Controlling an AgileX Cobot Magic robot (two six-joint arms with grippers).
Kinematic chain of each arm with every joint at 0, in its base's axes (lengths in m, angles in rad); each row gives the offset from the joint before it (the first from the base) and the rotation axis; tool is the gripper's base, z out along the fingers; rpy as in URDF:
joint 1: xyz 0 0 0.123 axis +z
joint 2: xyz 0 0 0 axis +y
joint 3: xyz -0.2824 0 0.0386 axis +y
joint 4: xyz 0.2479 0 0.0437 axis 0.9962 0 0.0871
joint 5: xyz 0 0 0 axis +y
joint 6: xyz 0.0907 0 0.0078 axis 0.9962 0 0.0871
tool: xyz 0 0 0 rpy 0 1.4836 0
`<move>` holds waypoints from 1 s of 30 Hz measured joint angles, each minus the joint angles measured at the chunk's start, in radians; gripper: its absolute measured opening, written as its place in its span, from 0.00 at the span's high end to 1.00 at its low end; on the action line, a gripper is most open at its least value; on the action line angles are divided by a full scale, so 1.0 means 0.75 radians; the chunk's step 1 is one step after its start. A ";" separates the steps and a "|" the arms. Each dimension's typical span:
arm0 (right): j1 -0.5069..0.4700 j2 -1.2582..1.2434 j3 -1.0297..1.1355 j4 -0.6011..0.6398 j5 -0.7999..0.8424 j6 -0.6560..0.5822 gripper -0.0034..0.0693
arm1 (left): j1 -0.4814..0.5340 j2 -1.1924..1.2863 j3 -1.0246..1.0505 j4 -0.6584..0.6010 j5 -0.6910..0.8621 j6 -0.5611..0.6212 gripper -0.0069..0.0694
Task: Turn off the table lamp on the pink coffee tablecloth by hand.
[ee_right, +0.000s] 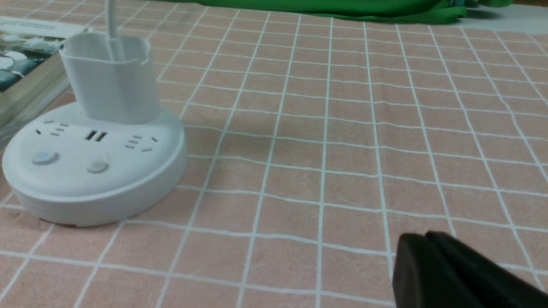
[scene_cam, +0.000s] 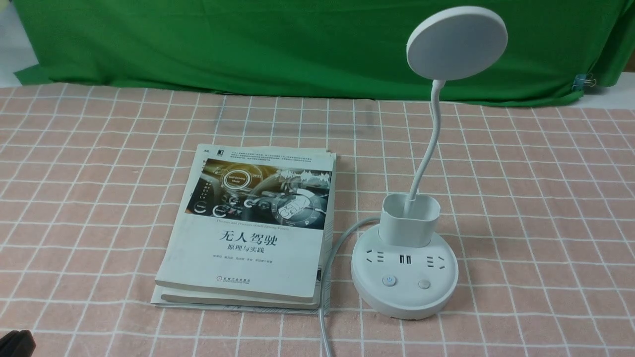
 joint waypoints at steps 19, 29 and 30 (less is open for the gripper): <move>0.000 0.000 0.000 0.000 0.000 0.000 0.83 | 0.000 0.000 0.000 0.000 0.000 0.000 0.90; 0.000 0.000 0.000 0.000 0.000 0.000 0.79 | 0.000 0.000 0.000 0.000 0.000 0.000 0.90; 0.000 0.000 0.000 0.000 0.000 0.000 0.79 | 0.000 0.000 0.000 0.000 0.000 0.000 0.90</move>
